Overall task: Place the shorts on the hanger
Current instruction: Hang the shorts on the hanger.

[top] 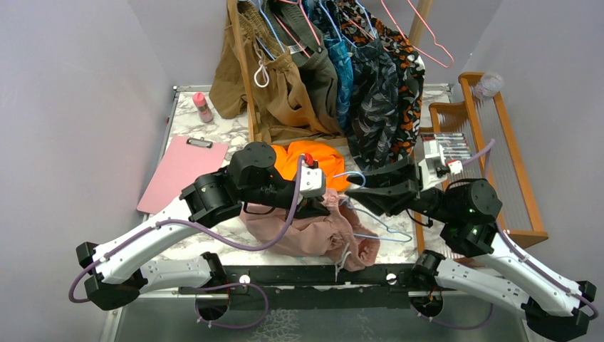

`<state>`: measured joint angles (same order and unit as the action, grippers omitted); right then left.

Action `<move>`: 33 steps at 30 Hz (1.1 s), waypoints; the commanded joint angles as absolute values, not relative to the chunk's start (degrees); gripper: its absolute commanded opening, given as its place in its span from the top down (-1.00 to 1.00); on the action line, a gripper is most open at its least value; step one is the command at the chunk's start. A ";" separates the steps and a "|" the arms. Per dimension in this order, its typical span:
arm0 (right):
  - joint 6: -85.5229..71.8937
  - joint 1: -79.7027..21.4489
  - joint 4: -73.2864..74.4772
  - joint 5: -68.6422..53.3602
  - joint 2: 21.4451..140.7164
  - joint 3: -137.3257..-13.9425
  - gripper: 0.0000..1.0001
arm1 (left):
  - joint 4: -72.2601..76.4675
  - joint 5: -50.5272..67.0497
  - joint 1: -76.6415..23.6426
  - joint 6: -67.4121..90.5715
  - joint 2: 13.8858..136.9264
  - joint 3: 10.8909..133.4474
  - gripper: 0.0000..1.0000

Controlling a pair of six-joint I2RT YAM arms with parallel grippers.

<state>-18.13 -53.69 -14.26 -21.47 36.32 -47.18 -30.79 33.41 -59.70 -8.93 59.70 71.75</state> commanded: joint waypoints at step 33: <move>-23.52 -54.05 -29.53 -23.32 38.18 -41.59 0.99 | -22.04 40.58 -59.74 -4.23 61.47 70.13 0.48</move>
